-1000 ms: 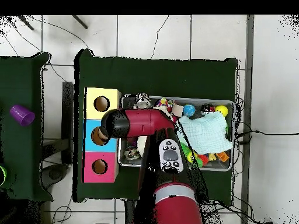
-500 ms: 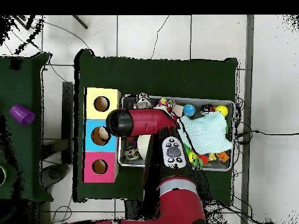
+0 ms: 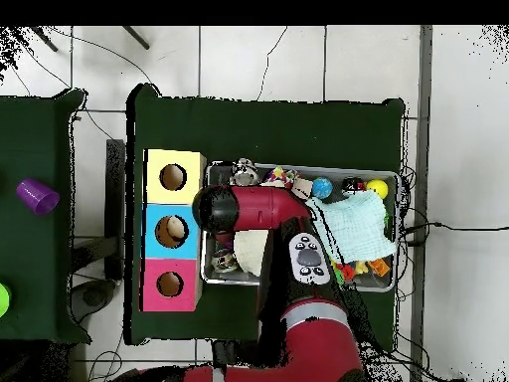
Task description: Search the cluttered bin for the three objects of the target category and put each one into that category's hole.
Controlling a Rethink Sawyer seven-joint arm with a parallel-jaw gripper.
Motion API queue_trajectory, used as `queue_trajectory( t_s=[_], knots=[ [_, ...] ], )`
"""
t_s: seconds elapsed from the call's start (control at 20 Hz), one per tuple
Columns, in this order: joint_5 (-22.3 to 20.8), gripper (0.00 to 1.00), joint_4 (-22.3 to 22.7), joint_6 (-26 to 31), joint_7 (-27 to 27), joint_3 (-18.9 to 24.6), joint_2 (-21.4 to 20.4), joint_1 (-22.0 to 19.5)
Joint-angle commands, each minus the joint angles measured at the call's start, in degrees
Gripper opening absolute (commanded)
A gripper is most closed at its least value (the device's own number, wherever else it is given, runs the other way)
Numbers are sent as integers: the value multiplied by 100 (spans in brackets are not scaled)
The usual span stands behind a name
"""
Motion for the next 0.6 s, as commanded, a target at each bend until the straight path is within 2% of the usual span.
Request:
queue_trajectory(
  t_s=[0.05,0.35,0.6],
  knots=[
    [-113,100,289,-402,419,501,-32,-158],
    [-330,100,-64,-351,497,124,63,210],
    [-330,100,-222,-339,426,123,268,279]
  ],
)
